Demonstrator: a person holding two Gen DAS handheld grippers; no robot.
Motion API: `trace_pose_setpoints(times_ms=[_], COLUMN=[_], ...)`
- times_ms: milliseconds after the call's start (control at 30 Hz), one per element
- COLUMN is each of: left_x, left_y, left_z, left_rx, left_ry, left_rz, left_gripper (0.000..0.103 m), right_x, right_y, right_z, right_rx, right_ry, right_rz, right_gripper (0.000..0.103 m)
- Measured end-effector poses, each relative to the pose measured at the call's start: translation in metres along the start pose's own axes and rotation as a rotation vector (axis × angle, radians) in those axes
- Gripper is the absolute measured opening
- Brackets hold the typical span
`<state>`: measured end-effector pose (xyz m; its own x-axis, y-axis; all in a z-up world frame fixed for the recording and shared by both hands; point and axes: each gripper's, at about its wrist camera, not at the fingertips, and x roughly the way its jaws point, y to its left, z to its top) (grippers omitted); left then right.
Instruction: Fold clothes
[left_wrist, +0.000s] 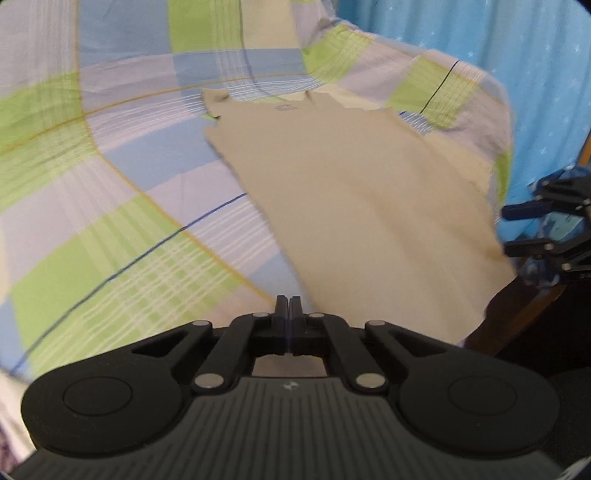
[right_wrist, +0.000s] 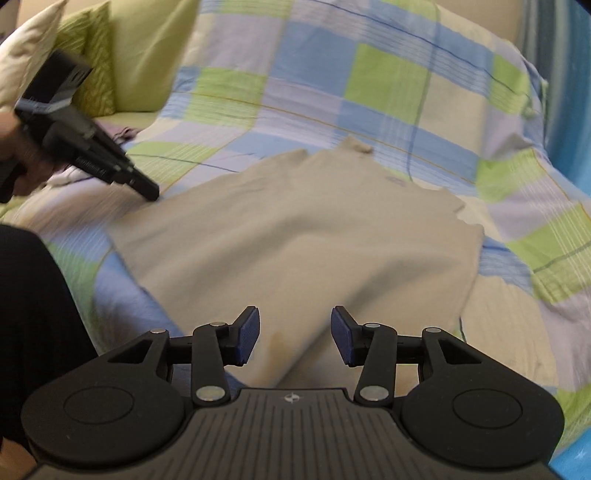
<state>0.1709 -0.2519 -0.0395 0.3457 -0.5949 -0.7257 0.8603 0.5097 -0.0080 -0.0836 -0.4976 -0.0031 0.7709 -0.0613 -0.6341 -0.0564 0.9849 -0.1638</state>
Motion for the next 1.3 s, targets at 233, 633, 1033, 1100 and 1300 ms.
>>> trace_pose_setpoints(times_ms=[233, 633, 1033, 1100, 1300], left_x=[-0.040, -0.047, -0.037, -0.032, -0.021], left_y=[0.008, 0.010, -0.067, -0.074, -0.080], left_z=[-0.025, -0.047, -0.055, -0.057, -0.050], left_rx=[0.013, 0.029, 0.676, 0.740, 0.768], left_ry=[-0.024, -0.107, -0.258, -0.270, -0.300], left_rz=[0.032, 0.006, 0.132, 0.136, 0.098], left_gripper=[0.003, 0.043, 0.063, 0.062, 0.019], right_x=[0.013, 0.060, 0.044, 0.044, 0.043], right_y=[0.067, 0.154, 0.125, 0.120, 0.118], right_z=[0.005, 0.027, 0.076, 0.077, 0.067], right_rx=[-0.210, -0.694, -0.397, -0.378, -0.371], right_ry=[-0.027, -0.068, -0.105, -0.103, -0.099], right_rz=[0.102, 0.064, 0.157, 0.159, 0.162], right_gripper=[0.046, 0.021, 0.001, 0.001, 0.001])
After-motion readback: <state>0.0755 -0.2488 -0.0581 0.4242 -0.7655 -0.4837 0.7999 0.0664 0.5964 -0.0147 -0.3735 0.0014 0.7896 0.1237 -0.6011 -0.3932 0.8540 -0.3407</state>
